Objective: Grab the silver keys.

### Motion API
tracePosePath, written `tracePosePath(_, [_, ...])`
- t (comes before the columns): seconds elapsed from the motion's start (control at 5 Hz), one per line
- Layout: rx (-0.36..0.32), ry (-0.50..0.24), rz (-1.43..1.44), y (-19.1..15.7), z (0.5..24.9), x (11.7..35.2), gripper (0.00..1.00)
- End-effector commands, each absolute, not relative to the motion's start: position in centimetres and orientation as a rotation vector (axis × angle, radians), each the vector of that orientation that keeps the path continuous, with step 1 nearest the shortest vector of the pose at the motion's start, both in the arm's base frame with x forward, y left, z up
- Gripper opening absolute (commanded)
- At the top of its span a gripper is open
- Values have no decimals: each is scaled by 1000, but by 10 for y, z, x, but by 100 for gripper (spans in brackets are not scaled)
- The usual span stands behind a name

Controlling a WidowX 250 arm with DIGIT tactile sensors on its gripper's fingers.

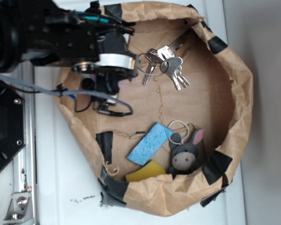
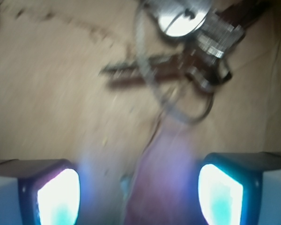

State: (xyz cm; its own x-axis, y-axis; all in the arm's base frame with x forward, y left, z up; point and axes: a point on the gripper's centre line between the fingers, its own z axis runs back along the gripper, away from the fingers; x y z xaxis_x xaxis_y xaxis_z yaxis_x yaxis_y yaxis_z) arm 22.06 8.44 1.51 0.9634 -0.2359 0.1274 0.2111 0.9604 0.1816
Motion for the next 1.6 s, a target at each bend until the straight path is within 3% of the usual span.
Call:
tracePosePath(0.0, [163, -142, -222, 85, 15, 219, 100])
tracePosePath(0.4, [163, -142, -222, 85, 15, 219, 100])
tracePosePath(0.6, [131, -128, -244, 82, 32, 217, 100])
tracePosePath(0.8, [81, -122, -228, 84, 55, 246, 100])
tracePosePath(1.2, [71, -150, -246, 76, 69, 264, 100])
tracePosePath(1.4, [81, -161, -269, 74, 67, 260, 100])
